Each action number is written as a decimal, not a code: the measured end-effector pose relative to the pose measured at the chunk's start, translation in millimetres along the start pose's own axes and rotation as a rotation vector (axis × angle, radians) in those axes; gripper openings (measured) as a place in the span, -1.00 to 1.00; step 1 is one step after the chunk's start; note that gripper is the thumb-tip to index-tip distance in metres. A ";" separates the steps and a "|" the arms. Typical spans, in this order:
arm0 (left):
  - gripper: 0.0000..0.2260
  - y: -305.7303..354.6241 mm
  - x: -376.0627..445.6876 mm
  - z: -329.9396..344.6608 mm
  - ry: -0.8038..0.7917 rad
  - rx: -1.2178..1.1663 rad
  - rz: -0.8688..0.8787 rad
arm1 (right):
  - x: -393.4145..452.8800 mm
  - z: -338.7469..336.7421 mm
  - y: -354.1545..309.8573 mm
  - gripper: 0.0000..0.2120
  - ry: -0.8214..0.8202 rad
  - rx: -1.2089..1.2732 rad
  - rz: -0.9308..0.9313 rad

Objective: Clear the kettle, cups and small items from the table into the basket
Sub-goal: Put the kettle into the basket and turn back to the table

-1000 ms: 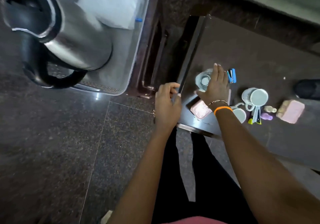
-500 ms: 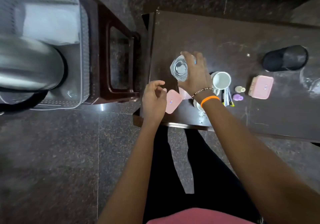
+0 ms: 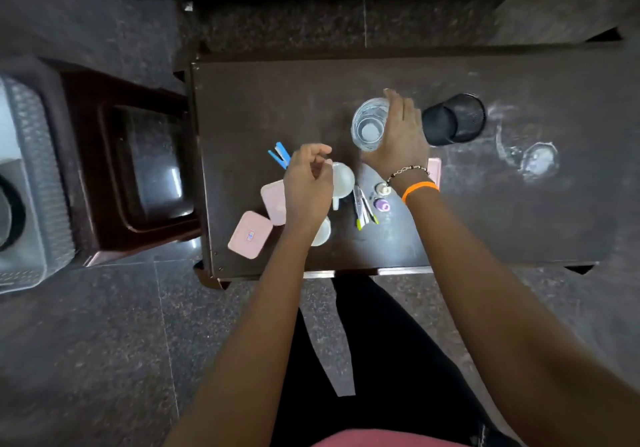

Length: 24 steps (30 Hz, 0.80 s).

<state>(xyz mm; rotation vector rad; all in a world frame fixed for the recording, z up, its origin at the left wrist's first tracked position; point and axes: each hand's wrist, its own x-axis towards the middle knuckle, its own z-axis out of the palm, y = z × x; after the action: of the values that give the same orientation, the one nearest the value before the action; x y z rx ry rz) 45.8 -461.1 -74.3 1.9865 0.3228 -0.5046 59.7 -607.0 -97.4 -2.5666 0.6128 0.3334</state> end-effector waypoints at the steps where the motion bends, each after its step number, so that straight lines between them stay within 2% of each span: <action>1: -0.81 1.7 1.4 8.5 0.003 0.017 0.002 | 6.1 -0.5 10.2 -0.16 0.002 0.008 0.021; 6: -0.80 8.8 1.3 38.1 -0.006 0.073 0.021 | 26.1 -1.1 41.2 -0.23 -0.017 -0.001 0.038; 12: -0.81 12.6 4.2 55.9 -0.006 0.117 -0.014 | 38.7 6.6 51.3 -0.22 -0.066 0.022 0.031; 16: -0.79 11.9 7.9 60.3 -0.005 0.142 0.026 | 43.9 15.8 55.4 -0.22 -0.068 0.018 0.030; 24: -0.76 17.1 11.6 60.8 -0.008 0.147 0.021 | 46.2 15.0 55.0 -0.12 -0.098 0.014 0.023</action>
<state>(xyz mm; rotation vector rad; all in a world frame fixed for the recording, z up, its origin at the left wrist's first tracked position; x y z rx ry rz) 50.6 -523.1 -90.6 2.1277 0.2660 -0.5360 71.8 -659.3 -147.3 -2.5145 0.6066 0.4584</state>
